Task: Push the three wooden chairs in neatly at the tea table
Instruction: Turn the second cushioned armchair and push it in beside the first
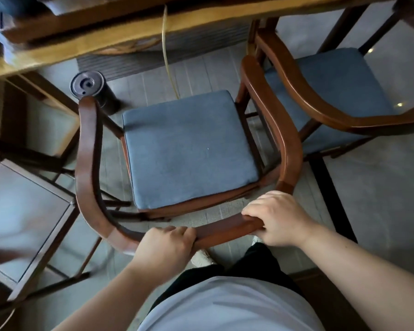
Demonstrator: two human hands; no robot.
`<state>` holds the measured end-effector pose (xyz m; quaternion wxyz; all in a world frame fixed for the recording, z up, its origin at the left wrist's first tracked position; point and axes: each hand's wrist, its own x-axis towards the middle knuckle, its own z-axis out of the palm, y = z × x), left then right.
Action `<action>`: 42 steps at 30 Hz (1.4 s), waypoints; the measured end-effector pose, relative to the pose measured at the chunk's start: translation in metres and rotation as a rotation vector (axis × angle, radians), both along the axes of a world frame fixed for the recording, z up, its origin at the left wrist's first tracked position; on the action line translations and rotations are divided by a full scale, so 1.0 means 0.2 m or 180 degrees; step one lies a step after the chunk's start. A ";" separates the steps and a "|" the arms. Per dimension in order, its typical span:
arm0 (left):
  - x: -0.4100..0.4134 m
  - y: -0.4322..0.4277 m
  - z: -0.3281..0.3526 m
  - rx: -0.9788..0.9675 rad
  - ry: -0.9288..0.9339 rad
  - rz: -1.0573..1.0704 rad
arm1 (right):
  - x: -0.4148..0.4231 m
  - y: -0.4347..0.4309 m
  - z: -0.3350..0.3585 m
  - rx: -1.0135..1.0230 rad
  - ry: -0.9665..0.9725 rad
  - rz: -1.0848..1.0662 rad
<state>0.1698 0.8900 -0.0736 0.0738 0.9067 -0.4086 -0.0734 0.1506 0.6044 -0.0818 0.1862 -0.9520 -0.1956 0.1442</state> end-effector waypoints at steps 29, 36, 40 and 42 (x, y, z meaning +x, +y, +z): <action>0.49 -0.19 -0.01 -0.0024 -0.0281 0.0040 | 0.58 -0.21 -0.01 0.0023 -0.0243 0.0500; 0.53 -0.28 -0.03 -0.0082 -0.0231 0.0199 | 0.66 -0.29 0.02 -0.0100 0.0089 0.0312; 0.51 -0.26 -0.02 -0.0080 -0.0171 0.0188 | 0.61 -0.26 0.02 -0.0039 0.0186 0.0191; 0.49 -0.24 -0.02 -0.0016 -0.0096 0.0129 | 0.57 -0.25 0.02 -0.0015 0.0201 0.0198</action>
